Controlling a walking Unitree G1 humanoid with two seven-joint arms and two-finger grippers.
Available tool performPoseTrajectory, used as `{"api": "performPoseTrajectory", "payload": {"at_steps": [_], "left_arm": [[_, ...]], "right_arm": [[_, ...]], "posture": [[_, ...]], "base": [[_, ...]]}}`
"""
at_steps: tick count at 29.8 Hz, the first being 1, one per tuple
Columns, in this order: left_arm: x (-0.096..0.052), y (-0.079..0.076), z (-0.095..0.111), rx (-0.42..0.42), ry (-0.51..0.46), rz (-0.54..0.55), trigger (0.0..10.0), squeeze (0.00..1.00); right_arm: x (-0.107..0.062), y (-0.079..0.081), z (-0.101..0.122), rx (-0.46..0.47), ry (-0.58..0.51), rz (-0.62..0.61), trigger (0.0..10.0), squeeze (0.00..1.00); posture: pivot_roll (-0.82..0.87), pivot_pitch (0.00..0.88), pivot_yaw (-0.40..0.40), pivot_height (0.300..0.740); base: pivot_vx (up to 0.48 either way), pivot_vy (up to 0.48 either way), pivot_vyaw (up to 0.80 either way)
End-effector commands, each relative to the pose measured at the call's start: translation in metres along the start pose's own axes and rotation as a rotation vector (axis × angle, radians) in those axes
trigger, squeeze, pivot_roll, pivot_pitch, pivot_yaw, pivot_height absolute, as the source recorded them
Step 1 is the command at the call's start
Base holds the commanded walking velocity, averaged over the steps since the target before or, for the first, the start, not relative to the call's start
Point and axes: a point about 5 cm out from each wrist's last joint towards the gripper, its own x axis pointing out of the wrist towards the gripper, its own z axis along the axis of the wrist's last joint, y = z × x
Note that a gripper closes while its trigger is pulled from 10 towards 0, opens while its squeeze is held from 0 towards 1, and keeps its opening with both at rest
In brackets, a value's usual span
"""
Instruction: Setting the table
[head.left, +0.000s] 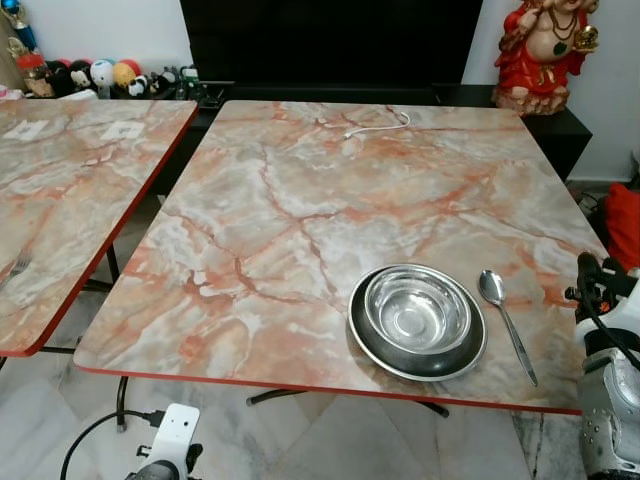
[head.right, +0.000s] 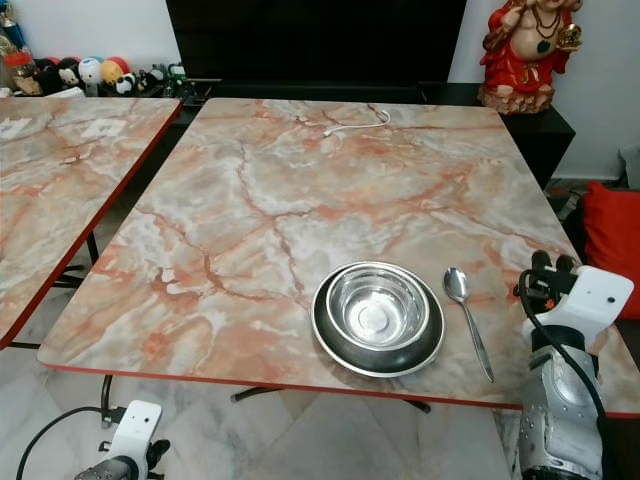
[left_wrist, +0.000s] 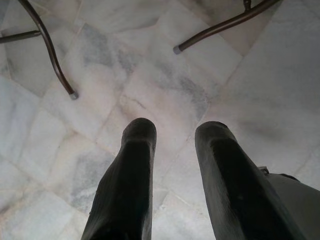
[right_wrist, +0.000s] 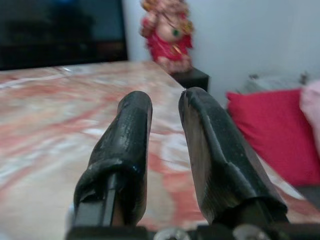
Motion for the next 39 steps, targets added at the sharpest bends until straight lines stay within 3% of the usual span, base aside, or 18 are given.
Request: {"api": "performPoseTrajectory", "payload": {"at_steps": [1, 7, 14, 25, 39], "left_arm": [[-0.001, 0.0, -0.004, -0.013, 0.017, -0.003, 10.0, 0.0], [-0.001, 0.0, -0.007, -0.023, 0.034, 0.002, 10.0, 0.0], [-0.002, 0.0, -0.01, -0.033, 0.045, 0.007, 10.0, 0.0], [-0.003, 0.001, -0.013, -0.02, 0.057, 0.002, 10.0, 0.0], [-0.003, -0.001, -0.014, -0.019, 0.058, 0.001, 10.0, 0.0]], "right_arm": [[-0.001, 0.012, 0.006, -0.016, -0.053, 0.049, 10.0, 0.0], [0.007, 0.02, 0.029, -0.071, -0.167, 0.128, 10.0, 0.0], [0.01, 0.021, 0.029, -0.079, -0.177, 0.13, 10.0, 0.0], [0.003, 0.029, 0.018, -0.046, -0.156, 0.125, 10.0, 0.0], [0.007, 0.037, 0.028, -0.037, -0.205, 0.142, 10.0, 0.0]], "posture": [[0.03, 0.018, 0.002, 0.74], [0.02, 0.008, -0.001, 0.74], [0.02, 0.0, -0.001, 0.74], [0.02, 0.0, 0.009, 0.74], [0.03, 0.0, 0.002, 0.74]], "base": [[0.0, 0.0, 0.0], [0.0, 0.0, 0.0], [0.0, 0.0, 0.0], [0.0, 0.405, 0.0], [0.0, 0.472, 0.0]]}}
